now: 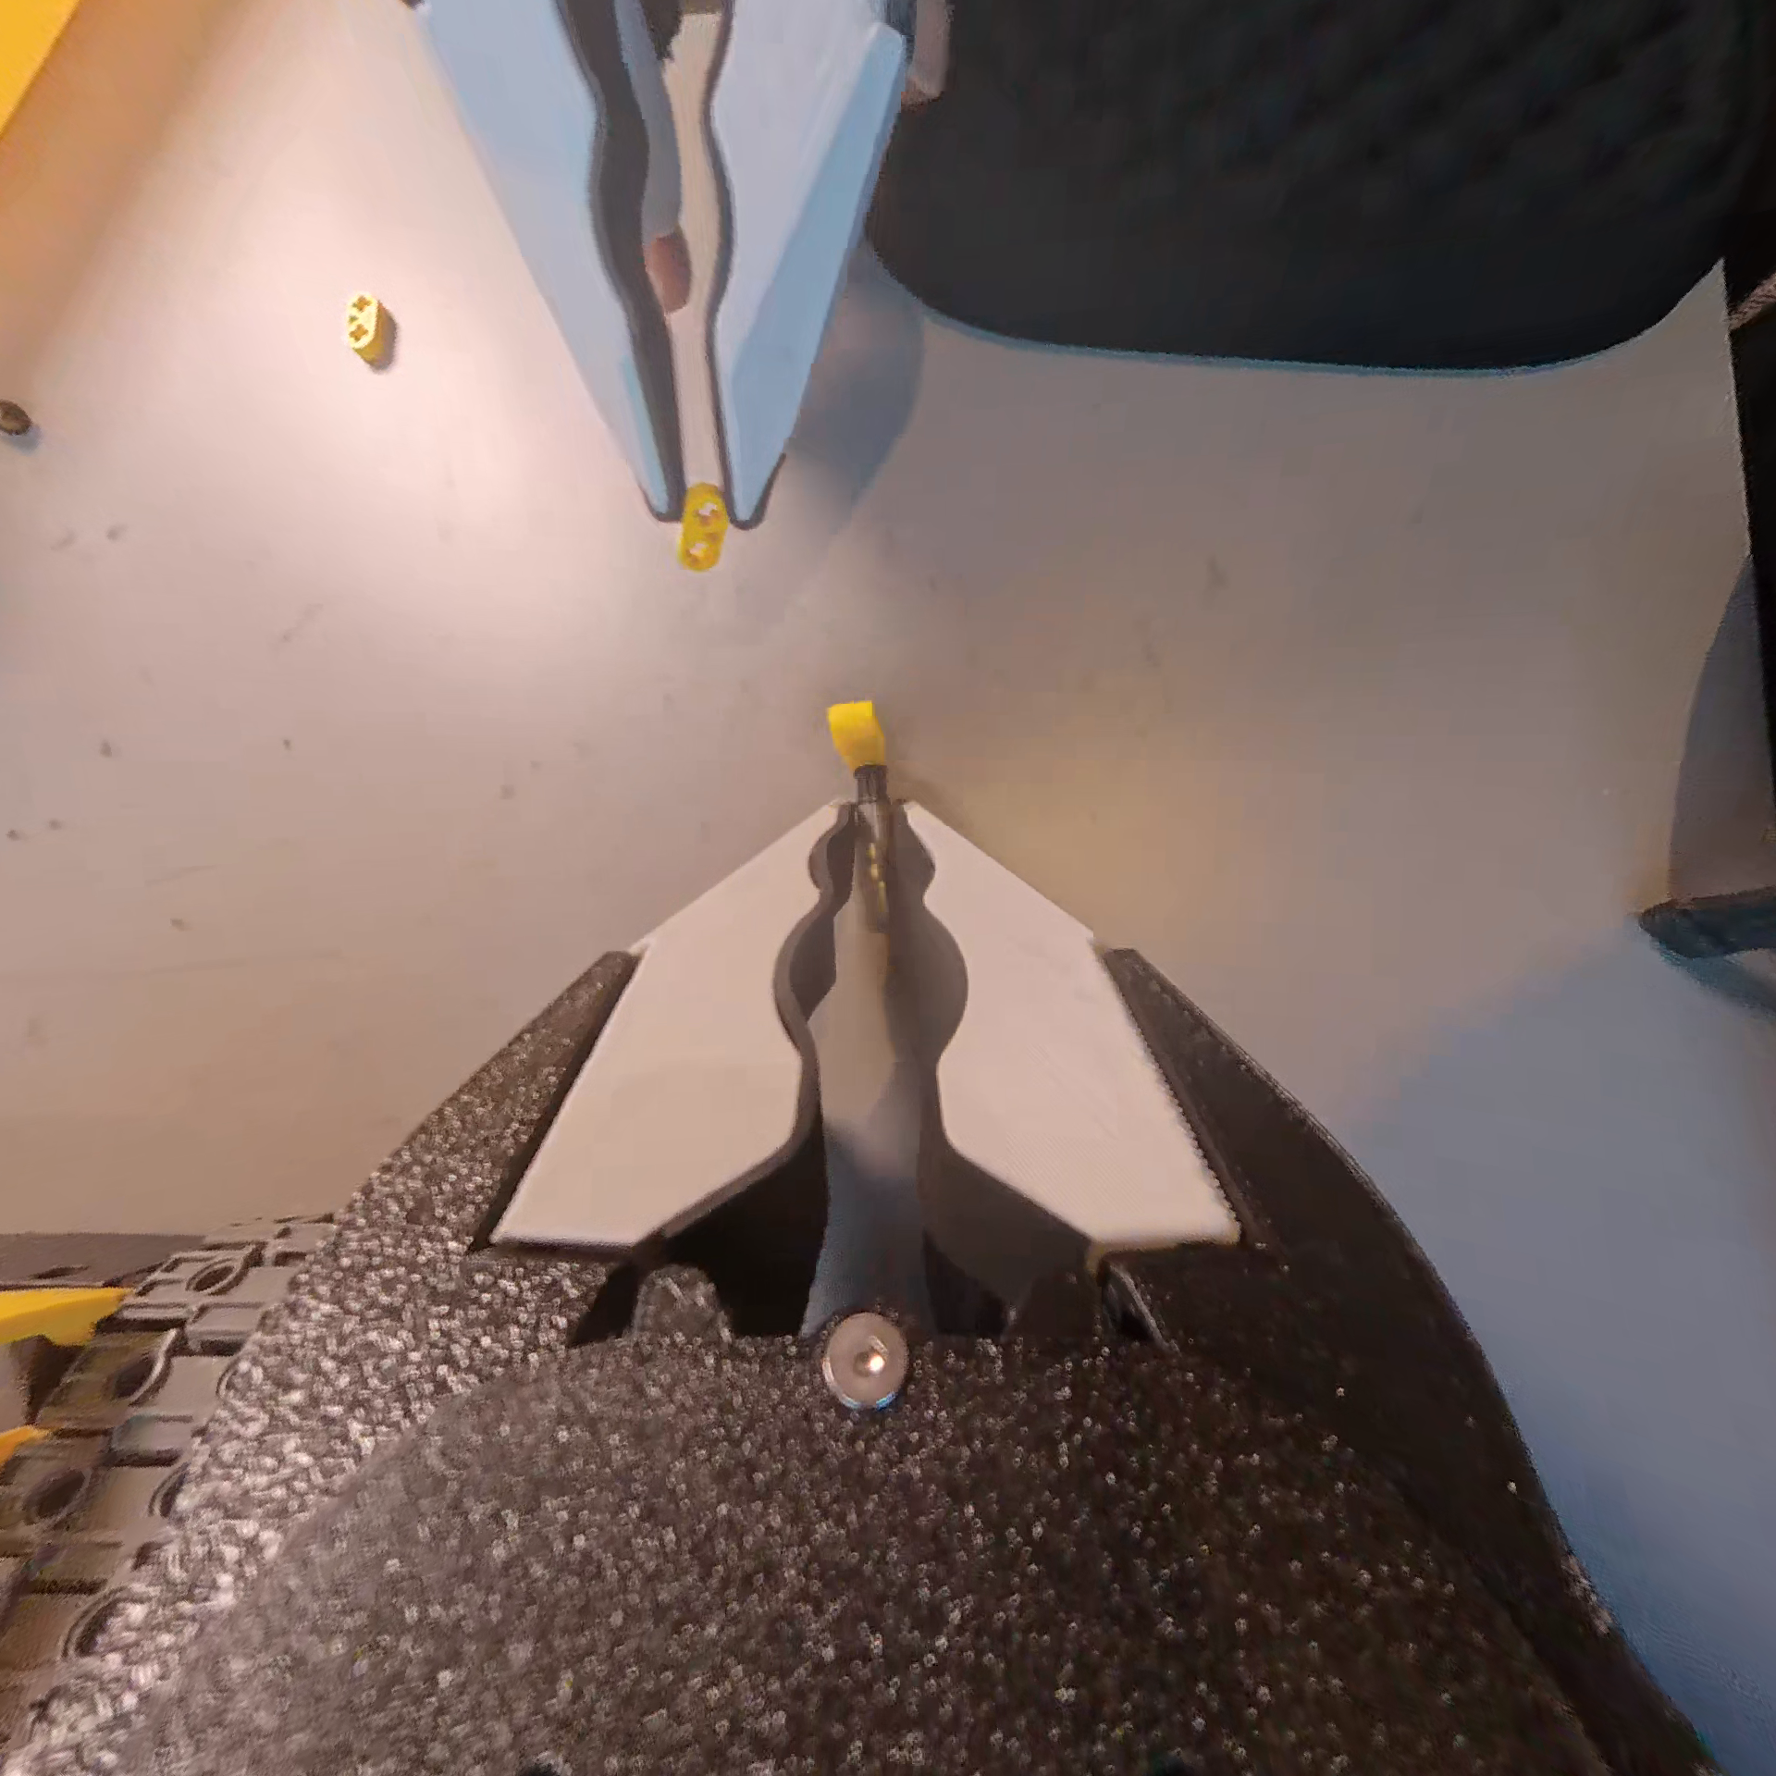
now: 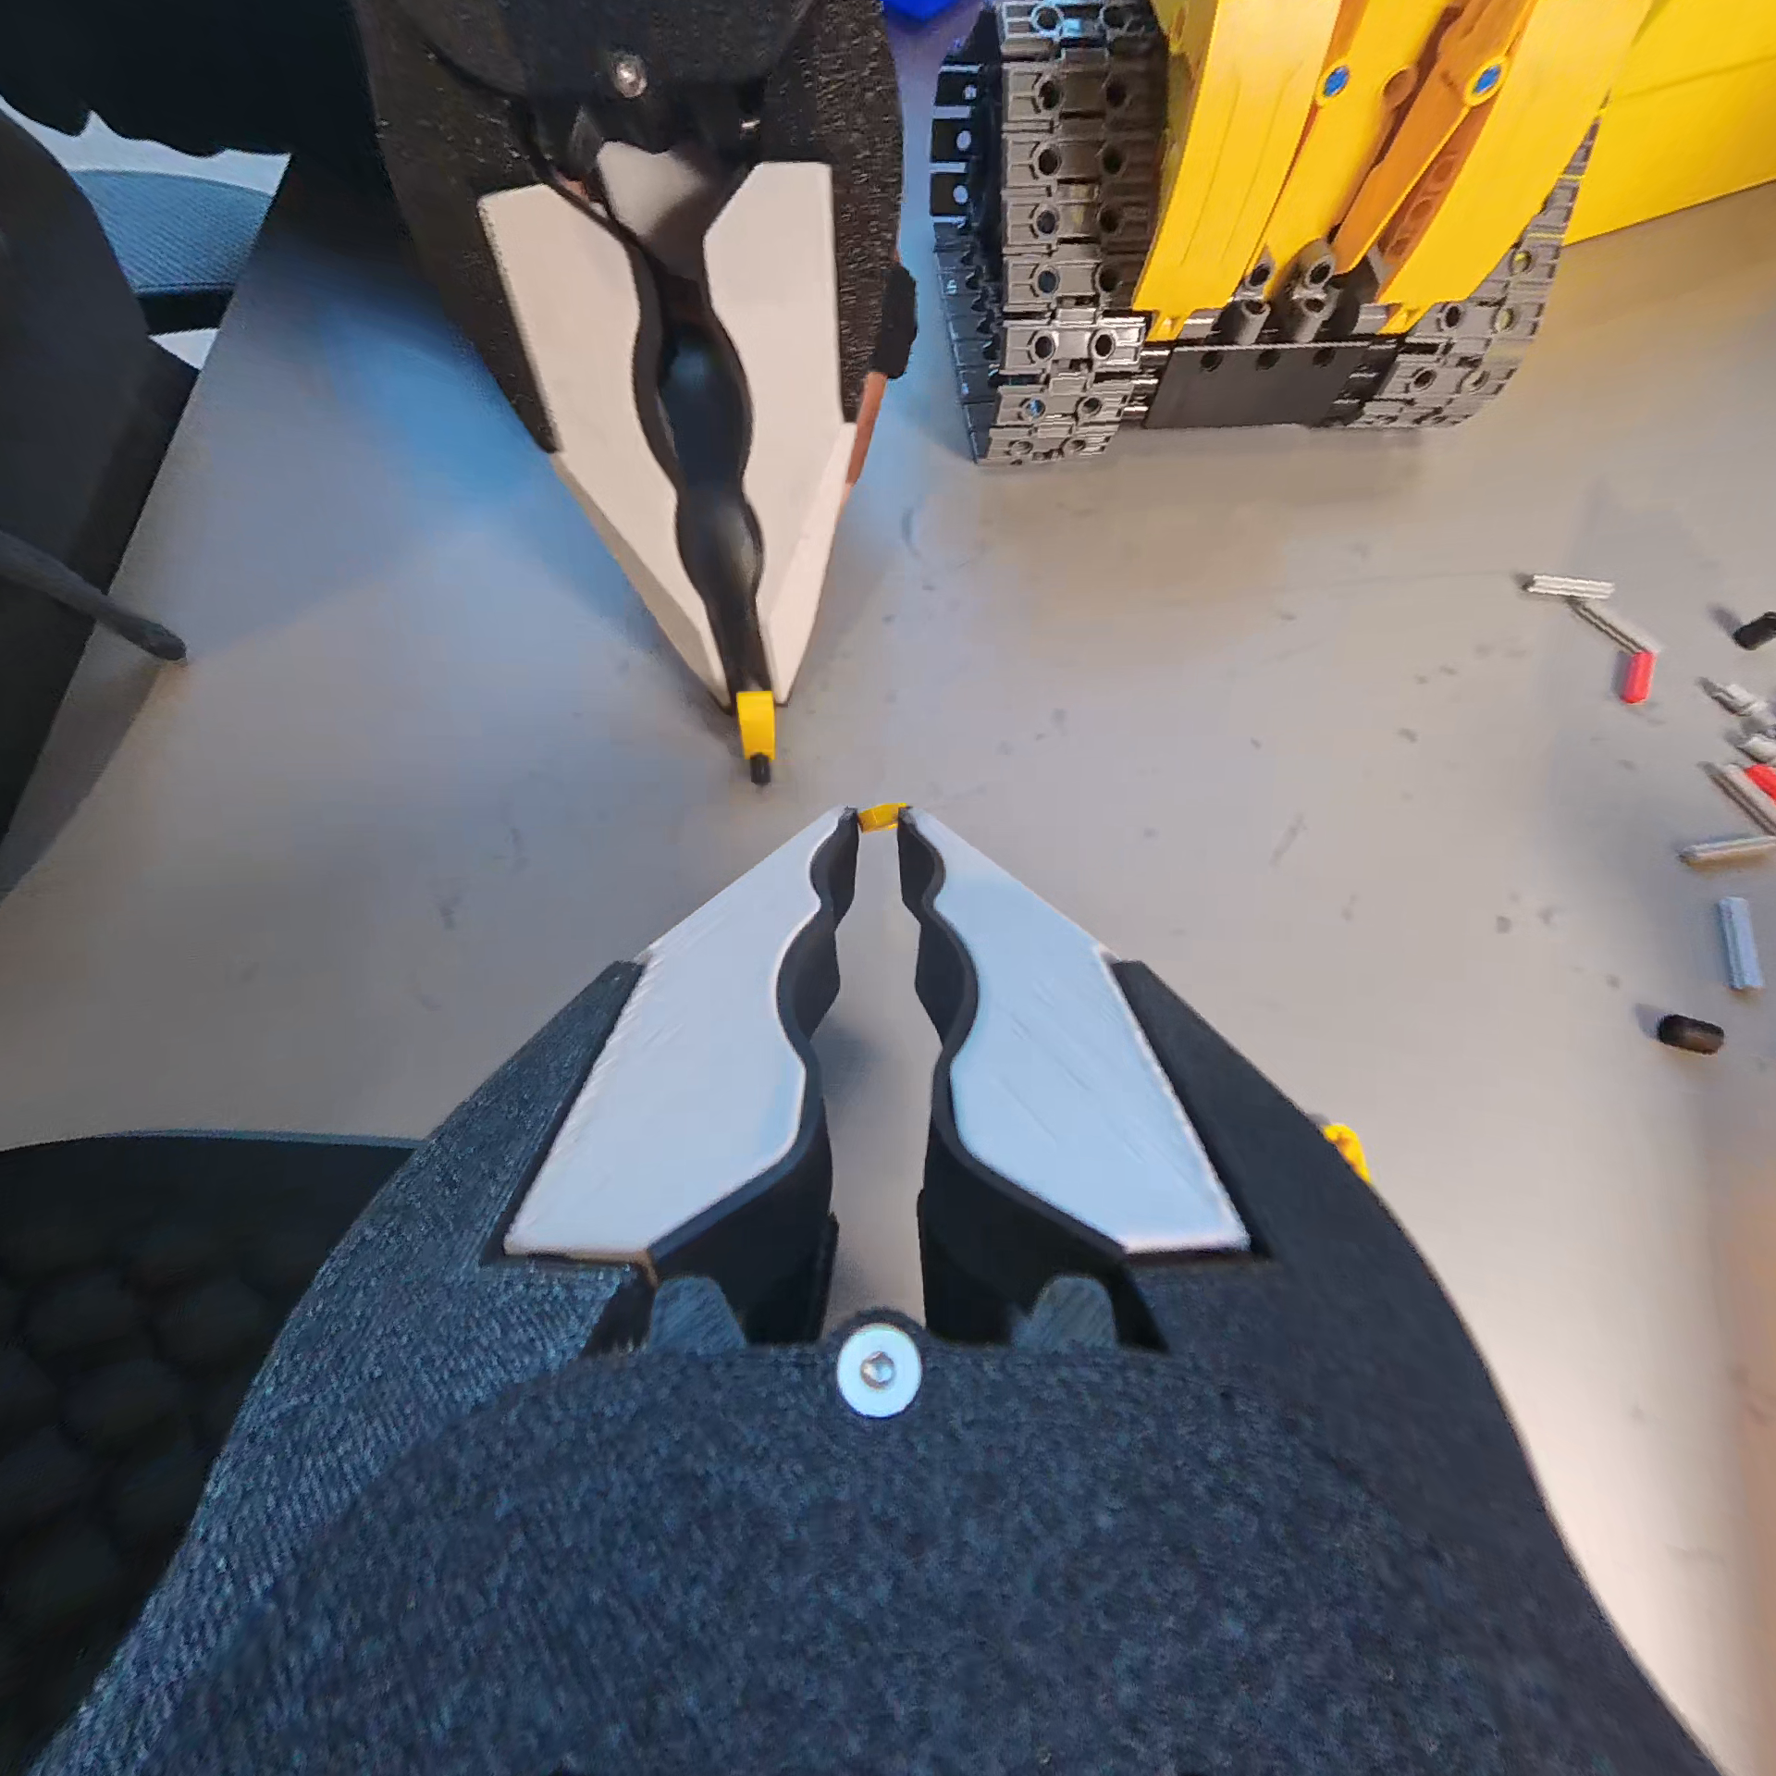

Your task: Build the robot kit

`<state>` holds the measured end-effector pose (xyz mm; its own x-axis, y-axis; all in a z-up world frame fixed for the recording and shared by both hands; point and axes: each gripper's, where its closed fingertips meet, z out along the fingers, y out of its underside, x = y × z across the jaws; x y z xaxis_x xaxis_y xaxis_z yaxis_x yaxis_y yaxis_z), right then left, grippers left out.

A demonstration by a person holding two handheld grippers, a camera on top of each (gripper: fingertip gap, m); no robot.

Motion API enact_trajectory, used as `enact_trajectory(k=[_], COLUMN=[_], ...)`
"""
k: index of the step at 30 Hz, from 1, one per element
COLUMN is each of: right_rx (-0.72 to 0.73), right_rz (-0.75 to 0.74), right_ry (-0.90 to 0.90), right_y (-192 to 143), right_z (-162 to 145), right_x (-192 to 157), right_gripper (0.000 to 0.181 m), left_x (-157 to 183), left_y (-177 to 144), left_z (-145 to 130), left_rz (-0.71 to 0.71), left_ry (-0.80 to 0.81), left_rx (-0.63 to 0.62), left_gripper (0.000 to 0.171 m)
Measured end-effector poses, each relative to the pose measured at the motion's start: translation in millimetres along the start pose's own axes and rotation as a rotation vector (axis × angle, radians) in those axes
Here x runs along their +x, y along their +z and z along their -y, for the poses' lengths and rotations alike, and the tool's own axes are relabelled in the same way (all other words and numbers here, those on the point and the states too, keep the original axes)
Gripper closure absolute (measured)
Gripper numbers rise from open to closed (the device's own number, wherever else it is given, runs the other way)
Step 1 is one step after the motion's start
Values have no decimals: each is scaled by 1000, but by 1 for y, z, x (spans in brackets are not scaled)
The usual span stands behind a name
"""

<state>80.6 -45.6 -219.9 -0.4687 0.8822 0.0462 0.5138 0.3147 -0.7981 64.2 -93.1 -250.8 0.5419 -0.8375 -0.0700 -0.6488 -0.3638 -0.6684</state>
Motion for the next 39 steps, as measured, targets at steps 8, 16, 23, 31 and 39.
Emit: enact_trajectory(k=[8,16,23,31,39], right_rx=[-31,-114,-150,-144,-118], right_rz=[82,-2,-54,-42,-3], right_ry=[-57,-242,-315,-293,-237], right_y=[13,28,28,28,27], right_z=[-2,-5,-7,-8,-7], right_x=[-22,-27,-27,-30,-30], right_gripper=[173,173,172,172,173], left_x=[-1,-4,-5,-5,-5], left_y=[0,0,0,0,0], left_z=[0,0,1,0,0], left_rz=[-60,-87,-86,-73,-64], left_ry=[-90,-156,-164,-156,-145], left_rx=[8,14,16,13,10], left_gripper=[166,166,166,166,166])
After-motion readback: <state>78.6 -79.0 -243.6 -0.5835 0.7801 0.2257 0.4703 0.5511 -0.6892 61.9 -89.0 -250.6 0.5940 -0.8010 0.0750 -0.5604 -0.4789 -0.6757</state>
